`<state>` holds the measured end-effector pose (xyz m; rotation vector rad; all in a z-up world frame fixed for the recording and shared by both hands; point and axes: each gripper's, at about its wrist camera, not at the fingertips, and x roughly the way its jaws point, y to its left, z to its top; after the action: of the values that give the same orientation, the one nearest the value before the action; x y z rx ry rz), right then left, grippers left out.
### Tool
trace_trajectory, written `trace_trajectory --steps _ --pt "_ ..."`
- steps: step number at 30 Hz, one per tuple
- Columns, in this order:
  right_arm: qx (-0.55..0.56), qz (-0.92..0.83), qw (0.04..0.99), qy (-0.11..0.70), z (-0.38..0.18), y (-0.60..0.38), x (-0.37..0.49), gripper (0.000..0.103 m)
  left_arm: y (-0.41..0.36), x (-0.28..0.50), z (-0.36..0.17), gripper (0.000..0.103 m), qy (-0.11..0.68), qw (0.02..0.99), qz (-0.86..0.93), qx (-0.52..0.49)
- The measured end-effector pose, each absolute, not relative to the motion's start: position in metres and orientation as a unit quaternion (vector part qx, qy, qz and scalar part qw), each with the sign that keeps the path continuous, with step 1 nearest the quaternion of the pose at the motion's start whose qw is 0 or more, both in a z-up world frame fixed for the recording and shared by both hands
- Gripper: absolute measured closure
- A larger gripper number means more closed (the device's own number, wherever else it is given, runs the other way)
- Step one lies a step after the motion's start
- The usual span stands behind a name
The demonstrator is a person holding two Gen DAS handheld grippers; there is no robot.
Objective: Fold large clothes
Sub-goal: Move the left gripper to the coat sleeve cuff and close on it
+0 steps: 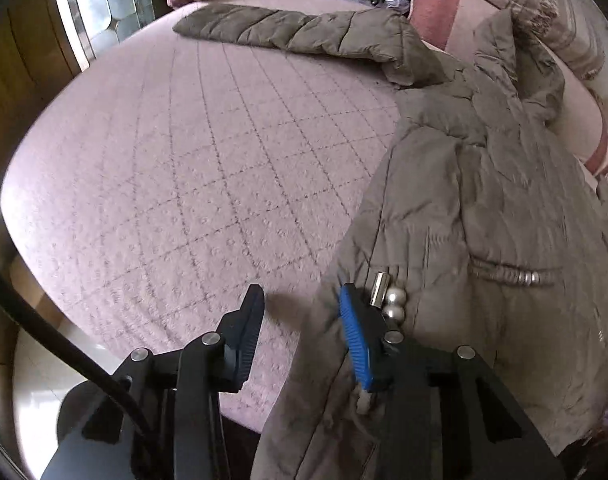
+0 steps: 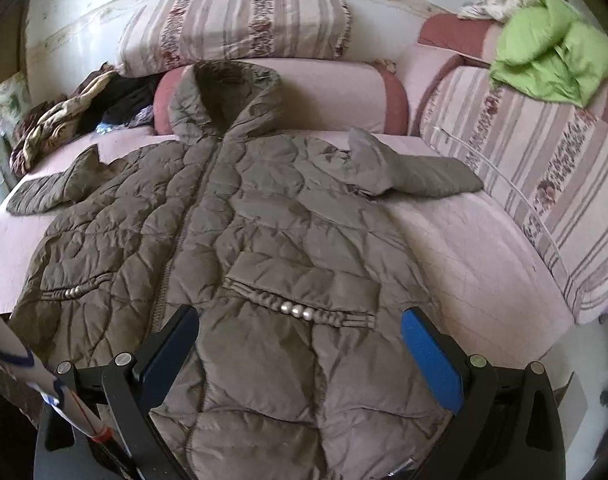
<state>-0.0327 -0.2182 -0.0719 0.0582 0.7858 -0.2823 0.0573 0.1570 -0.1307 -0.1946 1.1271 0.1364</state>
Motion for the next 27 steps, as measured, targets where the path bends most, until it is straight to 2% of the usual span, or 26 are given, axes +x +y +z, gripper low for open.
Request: trace_trajectory --steps 4,5,6,8,10,12,13,17,27 --pt "-0.003 -0.116 0.916 0.384 -0.071 -0.2 -0.023 0.0 0.173 0.054 -0.107 0.065 0.513 0.849 0.074 -0.106" --pt "-0.009 -0.109 0.917 0.384 -0.07 -0.195 -0.018 0.0 0.18 0.058 -0.099 0.062 0.502 0.854 0.086 -0.103" --pt "-0.011 -0.104 0.918 0.383 -0.07 -0.191 -0.014 0.0 0.186 0.062 -0.093 0.055 0.494 0.859 0.096 -0.099" --pt "-0.008 -0.091 0.92 0.381 -0.07 -0.183 -0.005 0.0 0.207 0.082 -0.077 0.048 0.474 0.867 0.122 -0.096" --pt "0.0 -0.081 0.922 0.379 -0.07 -0.177 0.003 0.0 0.226 0.1 -0.063 0.046 0.459 0.872 0.137 -0.105" --pt "0.008 -0.072 0.925 0.374 -0.07 -0.172 0.011 0.0 0.248 0.128 -0.049 0.03 0.438 0.88 0.143 -0.117" --pt "0.009 -0.072 0.926 0.369 -0.07 -0.171 0.014 0.0 0.258 0.142 -0.046 0.027 0.431 0.882 0.147 -0.122" --pt "-0.004 -0.061 0.928 0.367 -0.073 -0.17 0.027 0.003 0.296 0.205 -0.055 0.026 0.436 0.871 0.154 -0.162" --pt "-0.007 -0.094 0.919 0.384 -0.093 -0.19 0.057 0.003 0.375 0.325 -0.148 0.026 0.464 0.783 0.095 -0.403"
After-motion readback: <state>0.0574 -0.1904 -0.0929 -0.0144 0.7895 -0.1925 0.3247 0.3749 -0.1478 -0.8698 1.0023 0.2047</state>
